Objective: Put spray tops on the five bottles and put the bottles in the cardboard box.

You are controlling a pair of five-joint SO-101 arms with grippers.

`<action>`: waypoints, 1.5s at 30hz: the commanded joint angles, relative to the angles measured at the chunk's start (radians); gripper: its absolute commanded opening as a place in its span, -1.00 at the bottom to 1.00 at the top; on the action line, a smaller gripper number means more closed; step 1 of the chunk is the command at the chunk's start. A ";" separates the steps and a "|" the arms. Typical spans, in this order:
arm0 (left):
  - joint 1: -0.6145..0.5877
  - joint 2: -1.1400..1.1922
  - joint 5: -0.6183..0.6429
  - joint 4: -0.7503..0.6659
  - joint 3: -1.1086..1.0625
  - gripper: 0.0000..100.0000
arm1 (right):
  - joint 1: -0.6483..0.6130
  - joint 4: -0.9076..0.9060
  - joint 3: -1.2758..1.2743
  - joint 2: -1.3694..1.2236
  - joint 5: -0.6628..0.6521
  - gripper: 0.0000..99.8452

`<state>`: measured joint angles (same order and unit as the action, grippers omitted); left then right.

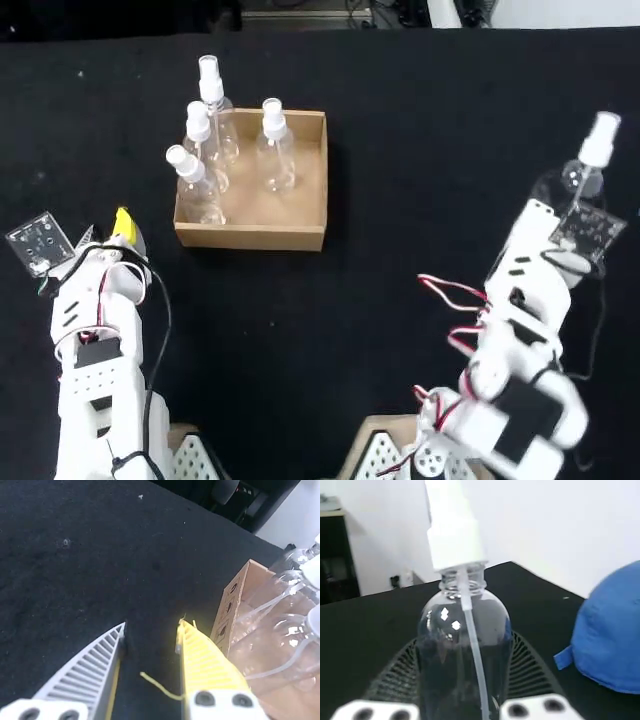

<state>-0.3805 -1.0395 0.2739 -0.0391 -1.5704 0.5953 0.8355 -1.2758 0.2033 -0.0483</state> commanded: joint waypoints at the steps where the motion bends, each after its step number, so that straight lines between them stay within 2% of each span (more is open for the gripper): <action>1: -0.007 -0.015 0.002 -0.023 0.008 -0.72 | 0.054 0.311 0.091 -0.185 -0.006 -0.97; 9: -0.007 -0.015 0.002 -0.023 0.008 -0.72 | 0.058 0.617 0.231 -0.552 -0.008 -0.97; 19: -0.007 -0.015 0.002 -0.023 0.008 -0.72 | 0.057 0.899 0.384 -0.951 -0.005 -0.97; 32: -0.007 -0.015 0.002 -0.023 0.008 -0.72 | 0.048 0.907 0.383 -1.030 -0.006 -0.96; 38: -0.005 -0.015 0.002 -0.023 0.010 -0.72 | 0.035 0.907 0.383 -1.035 0.005 -0.63; 45: -0.005 -0.015 0.002 -0.023 0.010 -0.72 | 0.002 0.910 0.381 -1.027 0.003 -0.60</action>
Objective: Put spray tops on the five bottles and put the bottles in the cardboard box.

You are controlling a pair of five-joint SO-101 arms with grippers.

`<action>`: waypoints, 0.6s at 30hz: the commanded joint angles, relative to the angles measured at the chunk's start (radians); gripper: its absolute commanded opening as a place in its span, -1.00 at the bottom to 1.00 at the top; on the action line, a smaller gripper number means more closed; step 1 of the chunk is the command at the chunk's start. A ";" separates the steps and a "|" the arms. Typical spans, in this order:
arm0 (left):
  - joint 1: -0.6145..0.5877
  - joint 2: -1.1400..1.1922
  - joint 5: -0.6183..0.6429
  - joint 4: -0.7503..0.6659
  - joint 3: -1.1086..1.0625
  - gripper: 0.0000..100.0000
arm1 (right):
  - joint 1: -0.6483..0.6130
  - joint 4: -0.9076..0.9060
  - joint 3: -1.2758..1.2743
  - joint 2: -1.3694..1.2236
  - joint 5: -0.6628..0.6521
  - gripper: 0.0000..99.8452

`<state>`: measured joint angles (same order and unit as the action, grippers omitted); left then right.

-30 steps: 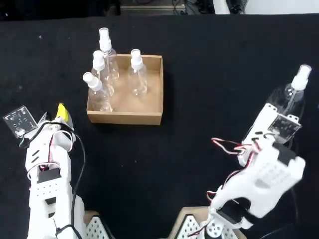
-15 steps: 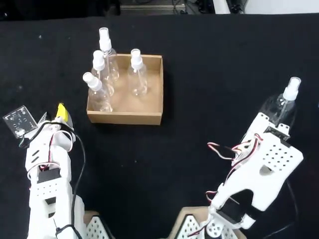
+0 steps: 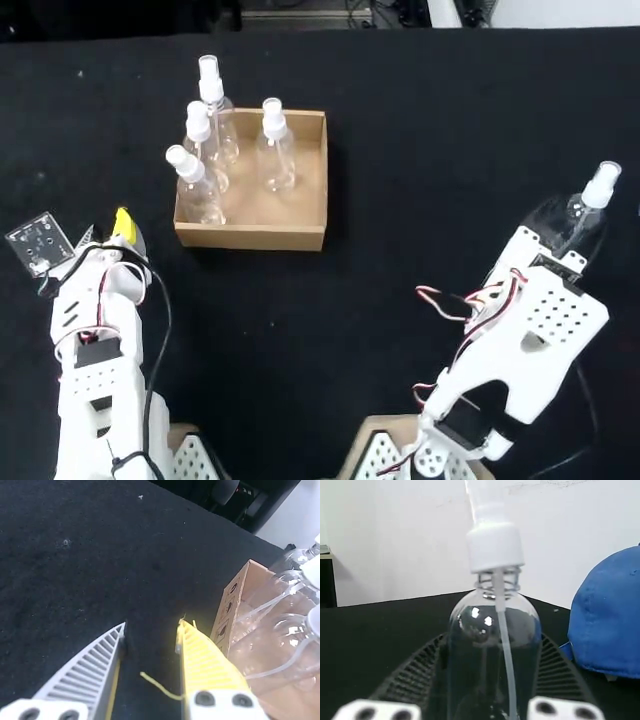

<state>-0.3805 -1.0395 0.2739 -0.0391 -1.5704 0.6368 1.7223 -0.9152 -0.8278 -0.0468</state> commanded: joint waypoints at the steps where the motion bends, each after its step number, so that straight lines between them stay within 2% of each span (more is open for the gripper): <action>1: -0.005 -0.015 0.002 -0.023 0.010 -0.72 | -0.043 0.021 0.021 0.004 0.002 -0.60; 3: -0.005 -0.015 0.002 -0.023 0.010 -0.72 | -0.048 0.020 0.021 0.004 0.002 -0.55; 7: -0.005 -0.015 0.002 -0.023 0.012 -0.72 | -0.052 0.020 -0.005 0.004 0.002 -0.29; 9: -0.005 -0.015 0.002 -0.023 0.012 -0.72 | -0.060 0.020 -0.012 0.004 0.002 -0.21; 14: -0.005 -0.015 0.002 -0.023 0.012 -0.72 | -0.060 0.023 -0.007 0.010 0.002 -0.21; 18: -0.005 -0.015 0.002 -0.023 0.012 -0.72 | -0.054 0.017 -0.044 0.113 0.002 -0.21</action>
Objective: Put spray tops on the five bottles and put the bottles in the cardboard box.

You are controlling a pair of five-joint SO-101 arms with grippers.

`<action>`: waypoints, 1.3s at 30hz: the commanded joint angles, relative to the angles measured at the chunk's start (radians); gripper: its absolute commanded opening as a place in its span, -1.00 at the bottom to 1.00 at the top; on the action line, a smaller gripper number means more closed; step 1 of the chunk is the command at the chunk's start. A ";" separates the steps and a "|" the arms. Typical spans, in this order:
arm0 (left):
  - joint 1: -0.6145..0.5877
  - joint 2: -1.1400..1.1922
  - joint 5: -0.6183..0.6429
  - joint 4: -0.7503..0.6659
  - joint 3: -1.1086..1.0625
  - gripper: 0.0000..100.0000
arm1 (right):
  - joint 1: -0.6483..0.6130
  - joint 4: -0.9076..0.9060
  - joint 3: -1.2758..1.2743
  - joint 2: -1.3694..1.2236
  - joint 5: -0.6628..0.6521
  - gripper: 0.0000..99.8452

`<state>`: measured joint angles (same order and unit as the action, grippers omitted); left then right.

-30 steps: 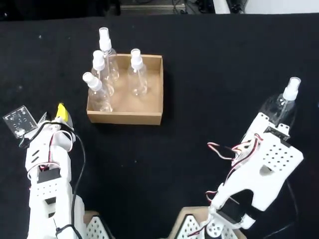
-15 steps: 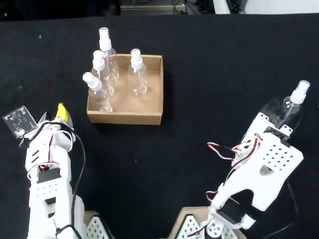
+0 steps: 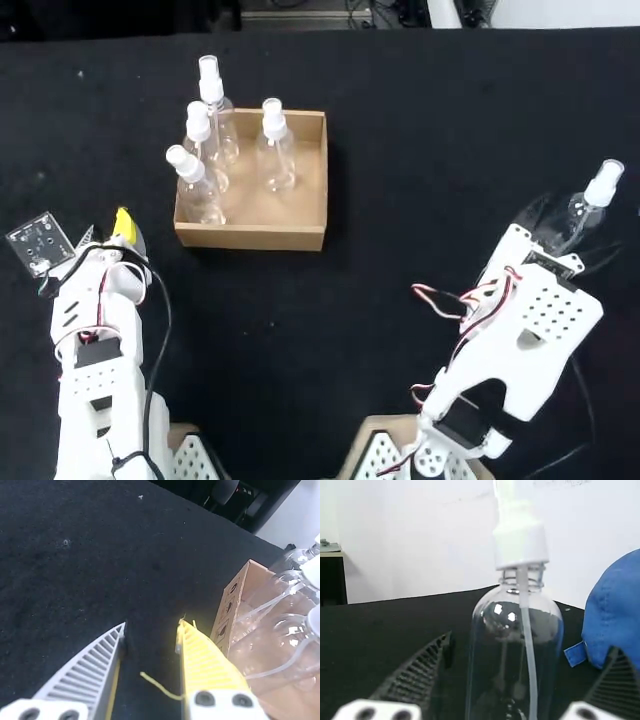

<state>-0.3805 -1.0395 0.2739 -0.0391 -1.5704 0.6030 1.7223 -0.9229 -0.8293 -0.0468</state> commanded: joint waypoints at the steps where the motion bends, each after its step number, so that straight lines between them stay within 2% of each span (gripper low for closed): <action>1: -0.005 -0.015 0.002 -0.023 0.012 -0.72 | -0.021 0.011 -0.059 0.151 0.002 -0.21; 4: -0.005 -0.015 0.002 -0.023 0.012 -0.72 | -0.029 -0.094 -0.107 0.272 0.002 -0.21; 10: -0.005 -0.015 0.002 -0.023 0.010 -0.72 | -0.021 -0.436 -0.122 0.496 -0.005 -0.21; 13: -0.005 -0.015 0.002 -0.023 0.010 -0.72 | -0.021 -0.528 -0.134 0.556 -0.006 -0.21; 23: -0.005 -0.015 0.002 -0.023 0.010 -0.72 | -0.021 -0.652 -0.136 0.567 -0.005 -0.21; 36: -0.005 -0.015 0.000 -0.023 0.008 -0.72 | -0.021 -0.652 -0.127 0.568 -0.008 -0.21; 39: -0.005 -0.015 0.000 -0.023 0.008 -0.72 | -0.021 -0.652 -0.127 0.568 -0.008 -0.37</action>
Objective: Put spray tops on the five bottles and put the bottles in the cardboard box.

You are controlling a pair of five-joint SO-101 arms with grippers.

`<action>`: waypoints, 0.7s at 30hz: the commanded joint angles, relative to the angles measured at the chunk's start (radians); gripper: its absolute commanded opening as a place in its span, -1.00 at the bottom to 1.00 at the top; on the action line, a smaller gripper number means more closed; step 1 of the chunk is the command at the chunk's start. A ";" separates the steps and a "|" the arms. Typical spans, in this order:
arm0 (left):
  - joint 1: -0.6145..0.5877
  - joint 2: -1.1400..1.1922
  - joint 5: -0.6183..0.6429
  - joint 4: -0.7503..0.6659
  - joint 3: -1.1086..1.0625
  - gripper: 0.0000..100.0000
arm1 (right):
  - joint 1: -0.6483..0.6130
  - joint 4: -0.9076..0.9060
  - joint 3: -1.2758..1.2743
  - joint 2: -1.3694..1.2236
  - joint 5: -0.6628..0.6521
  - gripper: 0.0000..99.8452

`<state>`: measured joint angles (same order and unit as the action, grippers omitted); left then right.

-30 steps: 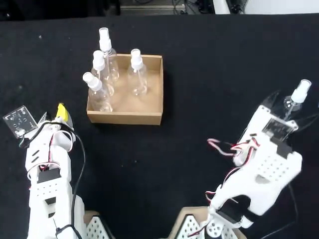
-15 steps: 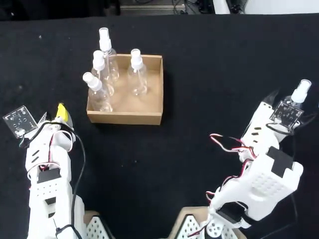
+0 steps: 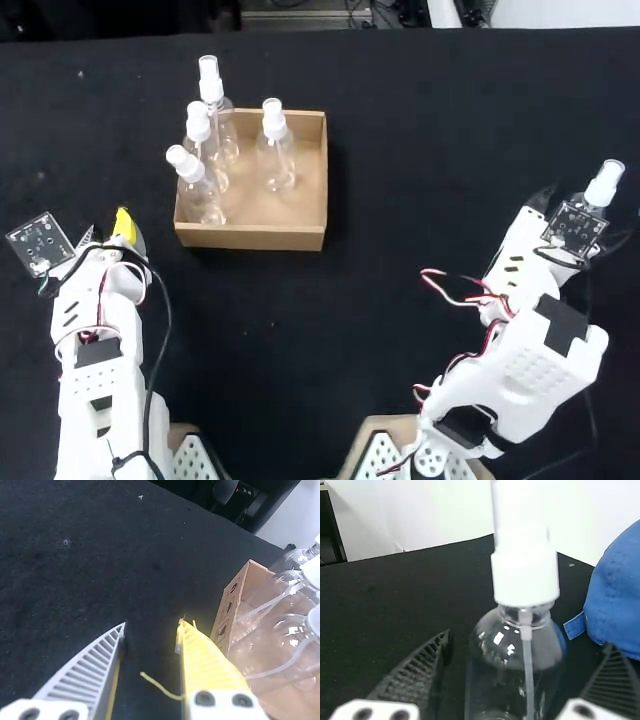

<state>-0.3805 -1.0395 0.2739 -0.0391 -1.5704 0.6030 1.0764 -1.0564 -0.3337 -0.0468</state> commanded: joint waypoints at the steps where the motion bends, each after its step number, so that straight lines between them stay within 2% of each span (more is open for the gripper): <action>1: -0.005 -0.015 -0.002 -0.023 0.008 -0.72 | -0.020 -0.005 0.007 0.073 -0.008 -0.44; 6: -0.005 -0.017 -0.002 -0.023 0.008 -0.72 | -0.005 -0.003 0.007 0.081 -0.008 -0.83; 9: -0.005 -0.017 -0.002 -0.023 0.008 -0.72 | 0.026 0.087 0.002 0.082 0.000 -0.98; 15: -0.005 -0.015 0.000 -0.023 0.010 -0.72 | 0.018 0.265 -0.058 0.122 0.021 -0.97; 18: -0.005 -0.015 0.000 -0.023 0.012 -0.72 | -0.043 0.226 -0.117 0.245 0.021 -0.97; 21: -0.005 -0.015 0.000 -0.023 0.012 -0.72 | -0.155 0.094 -0.185 0.429 0.021 -0.97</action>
<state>-0.3805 -1.0395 0.2739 -0.0391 -1.5704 0.5815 1.2804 -1.1807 -0.1619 -0.0330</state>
